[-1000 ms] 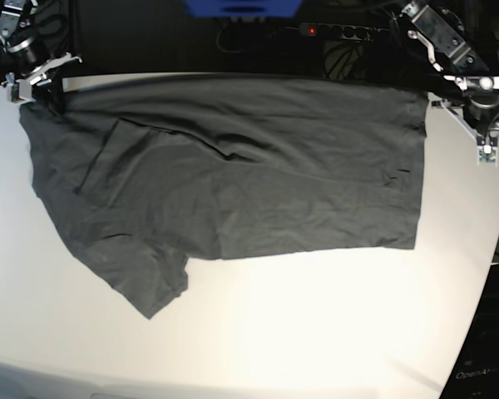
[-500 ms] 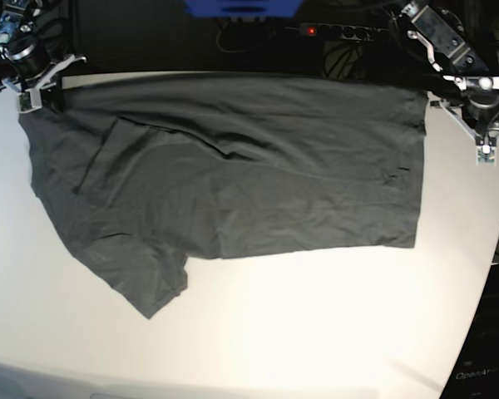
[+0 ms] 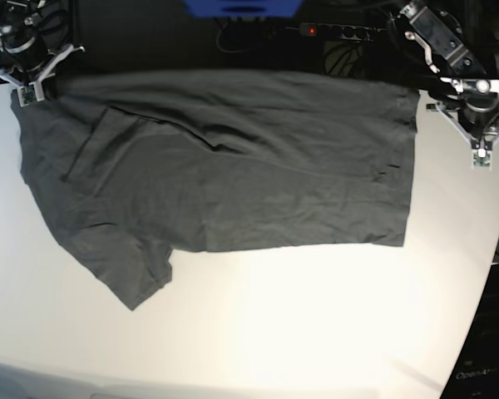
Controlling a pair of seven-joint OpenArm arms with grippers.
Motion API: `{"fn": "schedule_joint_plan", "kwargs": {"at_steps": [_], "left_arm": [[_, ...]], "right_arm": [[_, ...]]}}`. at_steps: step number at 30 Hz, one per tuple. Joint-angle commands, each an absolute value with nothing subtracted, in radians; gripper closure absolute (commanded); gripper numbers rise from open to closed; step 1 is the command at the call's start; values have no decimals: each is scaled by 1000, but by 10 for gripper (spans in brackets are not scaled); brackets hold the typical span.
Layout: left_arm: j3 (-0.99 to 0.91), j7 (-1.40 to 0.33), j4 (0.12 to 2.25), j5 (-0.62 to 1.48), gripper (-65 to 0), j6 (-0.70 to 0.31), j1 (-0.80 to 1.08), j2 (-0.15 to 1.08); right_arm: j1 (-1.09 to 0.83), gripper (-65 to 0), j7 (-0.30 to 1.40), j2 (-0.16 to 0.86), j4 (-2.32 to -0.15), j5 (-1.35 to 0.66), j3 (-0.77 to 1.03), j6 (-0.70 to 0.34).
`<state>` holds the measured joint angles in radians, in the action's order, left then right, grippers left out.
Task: Fold the T-shirt properly
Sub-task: 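Open both grippers and release the shirt's edge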
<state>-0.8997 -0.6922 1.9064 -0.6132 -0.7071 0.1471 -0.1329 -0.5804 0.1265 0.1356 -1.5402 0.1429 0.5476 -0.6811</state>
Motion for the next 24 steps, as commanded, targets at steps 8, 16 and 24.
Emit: {"fn": "schedule_joint_plan", "kwargs": {"at_steps": [8,16,24], "left_arm": [[-901,-679,1922,-616,-36,-698,143,-124],[-901,-679,1917,-616,-36,-698,147,-124],[-901,-679,1877,-616,-36,-698,147,-122]], "right_arm": [[-602,-1,285,137,-1583,240,549,-698],[-601,-1,275,139,-1589,240,542,-698],[-582,-3,282,137,-1658,239,513,-698]]}}
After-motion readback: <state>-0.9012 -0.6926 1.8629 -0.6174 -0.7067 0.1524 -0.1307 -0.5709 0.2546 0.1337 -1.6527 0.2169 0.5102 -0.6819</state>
